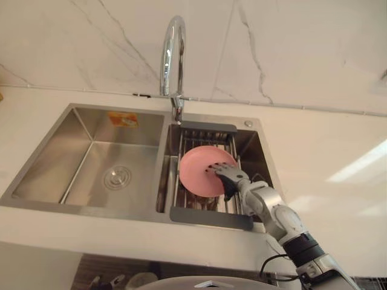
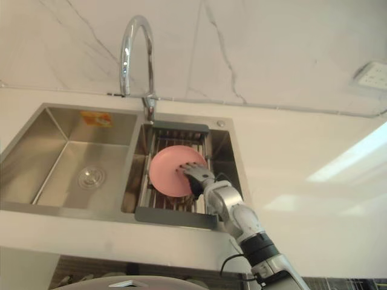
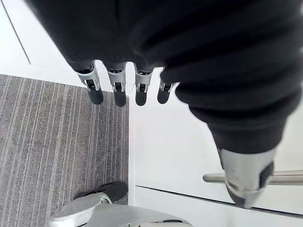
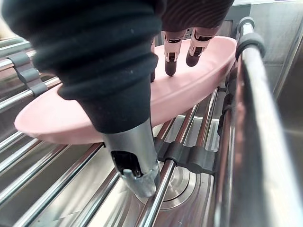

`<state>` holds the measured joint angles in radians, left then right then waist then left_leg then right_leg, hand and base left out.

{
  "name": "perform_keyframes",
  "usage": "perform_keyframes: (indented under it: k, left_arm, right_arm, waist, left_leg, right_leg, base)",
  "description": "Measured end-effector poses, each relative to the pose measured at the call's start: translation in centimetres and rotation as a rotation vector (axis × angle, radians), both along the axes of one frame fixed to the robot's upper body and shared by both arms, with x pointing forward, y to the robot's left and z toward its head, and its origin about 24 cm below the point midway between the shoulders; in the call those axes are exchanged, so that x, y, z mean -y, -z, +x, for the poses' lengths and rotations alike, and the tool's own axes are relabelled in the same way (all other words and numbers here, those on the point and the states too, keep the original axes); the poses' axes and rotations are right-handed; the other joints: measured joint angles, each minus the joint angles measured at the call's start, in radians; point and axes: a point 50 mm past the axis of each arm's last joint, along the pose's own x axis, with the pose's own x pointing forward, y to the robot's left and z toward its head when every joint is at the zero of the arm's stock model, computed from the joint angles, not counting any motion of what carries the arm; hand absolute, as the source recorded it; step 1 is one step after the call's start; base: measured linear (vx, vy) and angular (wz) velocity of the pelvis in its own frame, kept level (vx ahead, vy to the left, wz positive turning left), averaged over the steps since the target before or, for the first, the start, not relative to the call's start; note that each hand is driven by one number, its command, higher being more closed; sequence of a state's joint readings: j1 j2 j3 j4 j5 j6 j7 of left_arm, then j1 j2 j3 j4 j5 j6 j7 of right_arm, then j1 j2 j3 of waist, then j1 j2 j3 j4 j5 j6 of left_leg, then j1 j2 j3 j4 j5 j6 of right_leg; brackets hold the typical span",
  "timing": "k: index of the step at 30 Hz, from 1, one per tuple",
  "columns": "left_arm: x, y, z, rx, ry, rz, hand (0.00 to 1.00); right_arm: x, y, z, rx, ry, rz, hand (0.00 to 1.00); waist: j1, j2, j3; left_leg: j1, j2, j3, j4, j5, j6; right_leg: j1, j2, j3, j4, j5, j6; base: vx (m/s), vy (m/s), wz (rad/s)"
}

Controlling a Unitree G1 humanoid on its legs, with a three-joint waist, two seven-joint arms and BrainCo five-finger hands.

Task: Walk over to the sink, pick up the cup, carry it to the dishwasher, place the cup inside the dishwasher, then close the dishwasher door

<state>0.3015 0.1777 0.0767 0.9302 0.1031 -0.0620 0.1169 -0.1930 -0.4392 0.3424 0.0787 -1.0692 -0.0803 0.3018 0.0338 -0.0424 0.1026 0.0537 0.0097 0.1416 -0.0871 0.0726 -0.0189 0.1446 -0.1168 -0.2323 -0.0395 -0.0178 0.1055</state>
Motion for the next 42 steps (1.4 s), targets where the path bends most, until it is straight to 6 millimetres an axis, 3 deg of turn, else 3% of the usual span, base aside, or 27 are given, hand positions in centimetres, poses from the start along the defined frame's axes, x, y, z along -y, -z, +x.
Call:
perform_keyframes:
  k: [3,4,13,19,29,32,35,42]
  left_arm:
    - [0.0,-0.1,0.2,0.008,0.002,0.0,0.0]
    - [0.0,-0.1,0.2,0.008,0.002,0.0,0.0]
    - [0.3,0.1,0.2,-0.011,0.014,-0.005,0.0]
    - [0.4,0.1,0.4,-0.009,0.019,-0.007,0.0]
    - [0.3,0.0,0.8,0.007,0.018,0.0,0.0]
    - [0.3,-0.1,0.9,0.024,0.021,0.0,0.0]
    - [0.3,-0.1,0.7,0.026,0.02,0.001,0.0]
    - [0.6,0.0,0.1,0.019,0.014,-0.005,0.0]
  right_arm:
    - [0.0,0.3,0.1,0.016,-0.003,-0.006,0.0]
    - [-0.1,0.3,0.1,0.027,-0.007,-0.018,1.0]
    - [-0.7,0.9,0.2,0.175,-0.045,-0.065,1.0]
    - [-0.7,1.4,0.0,0.267,-0.044,-0.011,1.0]
    - [0.7,-0.4,0.5,0.451,0.06,0.163,1.0]
    - [1.0,-1.8,0.4,0.486,0.082,0.242,1.0]
    - [0.9,-3.5,0.4,0.534,0.078,0.323,1.0]
    - [0.0,-4.9,-0.1,0.573,0.019,0.395,1.0]
  waist:
    - [-0.001,0.002,0.001]
    - [-0.001,0.003,0.002]
    - [-0.005,0.003,0.005]
    - [-0.005,-0.026,0.007]
    - [-0.007,-0.014,0.013]
    - [-0.013,0.008,0.026]
    - [-0.013,0.026,0.031]
    - [-0.026,0.026,0.031]
  left_leg:
    - [0.001,0.0,-0.001,0.0,-0.001,0.0]
    - [0.001,0.0,-0.001,0.0,-0.002,0.0]
    - [0.019,0.001,0.0,0.0,-0.007,-0.001]
    - [0.021,0.002,0.007,0.0,-0.018,0.009]
    - [0.037,-0.014,0.009,0.0,-0.018,0.01]
    - [0.041,-0.013,0.011,0.0,-0.017,0.009]
    - [0.052,-0.007,0.021,0.0,-0.017,0.008]
    - [0.052,-0.005,0.022,0.0,-0.015,0.007]
  right_leg:
    - [0.001,0.0,-0.001,0.0,-0.001,0.001]
    - [0.001,0.0,-0.001,0.0,-0.002,0.002]
    - [0.019,0.0,-0.006,0.0,-0.01,0.007]
    - [0.025,-0.006,-0.031,0.006,-0.025,0.001]
    - [0.033,-0.022,-0.039,0.015,-0.021,0.012]
    - [0.034,-0.023,-0.037,0.017,-0.02,0.014]
    - [0.036,-0.02,-0.027,0.024,-0.02,0.014]
    - [0.034,-0.019,-0.028,0.027,-0.019,0.012]
  base:
    - [0.0,0.0,0.0]
    - [0.0,0.0,0.0]
    - [0.0,-0.001,0.0]
    - [-0.01,-0.005,-0.02]
    - [0.05,0.011,0.01]
    - [0.0,-0.003,-0.02]
    - [-0.04,-0.013,-0.1]
    - [-0.04,-0.001,-0.01]
